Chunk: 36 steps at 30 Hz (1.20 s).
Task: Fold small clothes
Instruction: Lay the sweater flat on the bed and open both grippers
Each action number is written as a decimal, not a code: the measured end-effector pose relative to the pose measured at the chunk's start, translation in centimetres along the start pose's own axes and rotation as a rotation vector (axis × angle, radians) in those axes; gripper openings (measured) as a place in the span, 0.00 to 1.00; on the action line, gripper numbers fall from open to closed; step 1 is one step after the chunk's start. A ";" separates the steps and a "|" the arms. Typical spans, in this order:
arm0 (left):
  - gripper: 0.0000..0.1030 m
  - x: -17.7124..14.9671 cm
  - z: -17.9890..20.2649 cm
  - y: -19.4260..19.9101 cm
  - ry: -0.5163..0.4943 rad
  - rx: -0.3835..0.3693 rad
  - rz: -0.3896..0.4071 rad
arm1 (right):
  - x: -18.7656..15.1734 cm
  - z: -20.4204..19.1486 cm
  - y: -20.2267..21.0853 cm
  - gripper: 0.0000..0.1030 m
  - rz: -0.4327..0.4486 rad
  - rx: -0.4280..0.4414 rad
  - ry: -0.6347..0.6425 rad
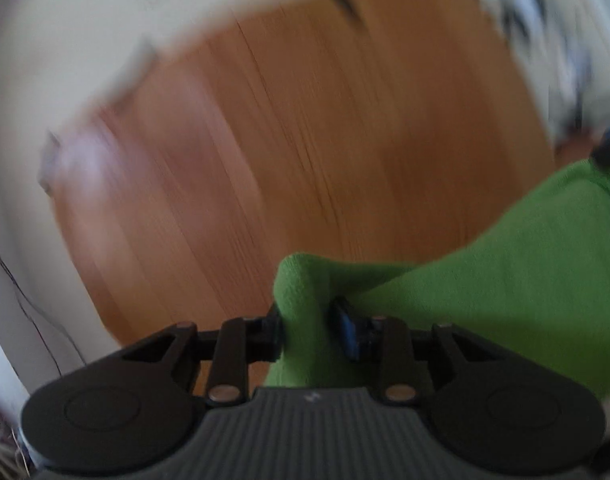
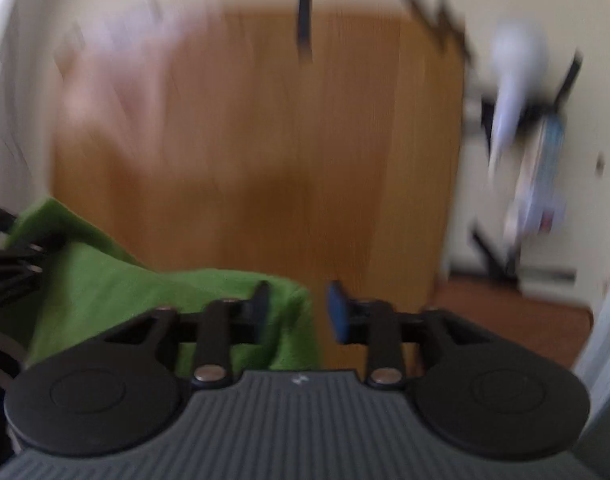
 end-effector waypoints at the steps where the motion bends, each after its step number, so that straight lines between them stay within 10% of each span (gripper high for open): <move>1: 0.12 -2.7 1.2 -2.4 0.007 -0.018 -0.112 | -3.0 0.5 -2.6 0.39 -0.082 -0.046 0.013; 5: 0.14 -10.1 0.4 -2.1 0.108 -0.148 -0.169 | -11.1 4.0 -1.8 0.44 -0.204 0.085 -0.163; 12: 0.48 -18.2 -4.8 6.4 0.267 -0.273 -0.177 | -20.7 4.0 6.0 0.61 -0.348 0.152 -0.221; 13: 0.49 -19.0 -5.0 7.2 0.278 -0.284 -0.188 | -21.7 3.1 6.7 0.59 -0.372 0.148 -0.189; 15: 0.51 -20.2 -5.3 9.3 0.306 -0.295 -0.213 | -23.1 1.7 7.1 0.09 -0.406 0.151 -0.136; 17: 0.52 -21.2 -6.0 11.4 0.335 -0.289 -0.237 | -22.6 1.5 7.7 0.05 -0.372 0.117 -0.100; 25: 0.56 -25.0 -6.9 16.9 0.413 -0.307 -0.293 | -18.6 16.8 10.0 0.21 -0.212 -0.651 -0.068; 27: 0.61 -25.5 -6.8 17.7 0.432 -0.333 -0.292 | -18.2 15.7 12.4 0.48 -0.162 -0.449 -0.230; 31: 0.64 -26.4 -6.4 18.0 0.473 -0.387 -0.329 | -20.3 7.9 14.7 0.48 -0.253 0.064 -0.475; 36: 0.56 -27.2 -6.5 18.2 0.527 -0.447 -0.371 | -24.6 -2.6 15.5 0.48 -0.374 0.328 -0.444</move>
Point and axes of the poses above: each gripper's, at about its wrist camera, not at the fingertips, and y roughly against the way its jaws point, z to its right, x to its top, the point moved 6 cm from there along -y, roughly the way its jaws point, and after that the axes turned 3 degrees about -y, right-handed, at the moved point
